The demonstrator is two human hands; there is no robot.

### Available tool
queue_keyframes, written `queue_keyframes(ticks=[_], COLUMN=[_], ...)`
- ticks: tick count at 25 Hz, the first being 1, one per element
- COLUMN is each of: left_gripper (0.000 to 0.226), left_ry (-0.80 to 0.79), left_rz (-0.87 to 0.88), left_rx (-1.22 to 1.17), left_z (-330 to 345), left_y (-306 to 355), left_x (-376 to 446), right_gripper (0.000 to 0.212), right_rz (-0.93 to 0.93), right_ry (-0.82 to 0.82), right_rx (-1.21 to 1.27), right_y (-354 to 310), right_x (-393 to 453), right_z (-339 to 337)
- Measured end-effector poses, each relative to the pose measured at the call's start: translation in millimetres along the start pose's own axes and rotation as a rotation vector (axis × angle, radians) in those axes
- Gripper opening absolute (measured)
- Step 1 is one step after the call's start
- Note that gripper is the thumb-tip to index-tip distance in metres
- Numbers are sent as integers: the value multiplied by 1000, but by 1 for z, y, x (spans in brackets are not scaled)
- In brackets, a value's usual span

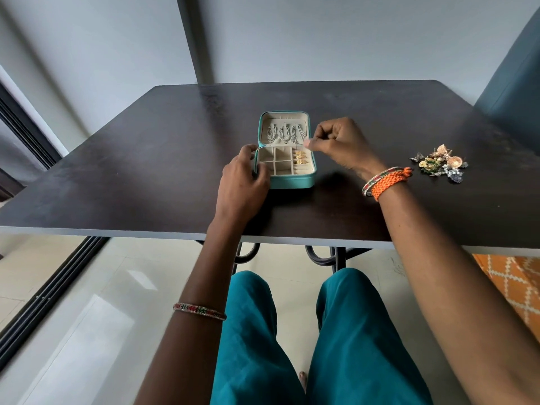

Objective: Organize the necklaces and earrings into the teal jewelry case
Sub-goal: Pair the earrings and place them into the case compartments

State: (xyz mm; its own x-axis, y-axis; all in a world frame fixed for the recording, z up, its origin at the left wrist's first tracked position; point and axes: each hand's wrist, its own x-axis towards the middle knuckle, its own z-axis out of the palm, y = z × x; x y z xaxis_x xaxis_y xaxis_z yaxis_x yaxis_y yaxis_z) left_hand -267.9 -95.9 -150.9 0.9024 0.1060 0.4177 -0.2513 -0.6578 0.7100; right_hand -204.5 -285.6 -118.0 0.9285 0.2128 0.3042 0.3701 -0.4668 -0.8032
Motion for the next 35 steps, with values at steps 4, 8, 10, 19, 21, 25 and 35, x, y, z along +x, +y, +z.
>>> queue_keyframes(ticks=[4, 8, 10, 19, 21, 25, 35], left_gripper=[43, 45, 45, 53, 53, 45, 43], left_ry=[65, 173, 114, -489, -524, -544, -451], left_rz=[160, 435, 507, 363, 382, 524, 354], left_rx=[161, 252, 171, 104, 213, 307, 41], left_z=[4, 13, 28, 142, 159, 165, 159], left_y=[7, 28, 50, 119, 121, 114, 111], left_x=[1, -7, -11, 21, 24, 22, 25], right_gripper=[27, 27, 25, 29, 33, 41, 17], right_rz=[-41, -19, 11, 130, 110, 120, 192], right_ry=[201, 354, 456, 294, 296, 445, 476], right_rx=[-26, -188, -270, -541, -398, -187, -331], right_y=[7, 32, 49, 109, 104, 99, 98], right_x=[-12, -44, -58, -90, -91, -91, -90], right_z=[-18, -61, -96, -145, -144, -148, -146])
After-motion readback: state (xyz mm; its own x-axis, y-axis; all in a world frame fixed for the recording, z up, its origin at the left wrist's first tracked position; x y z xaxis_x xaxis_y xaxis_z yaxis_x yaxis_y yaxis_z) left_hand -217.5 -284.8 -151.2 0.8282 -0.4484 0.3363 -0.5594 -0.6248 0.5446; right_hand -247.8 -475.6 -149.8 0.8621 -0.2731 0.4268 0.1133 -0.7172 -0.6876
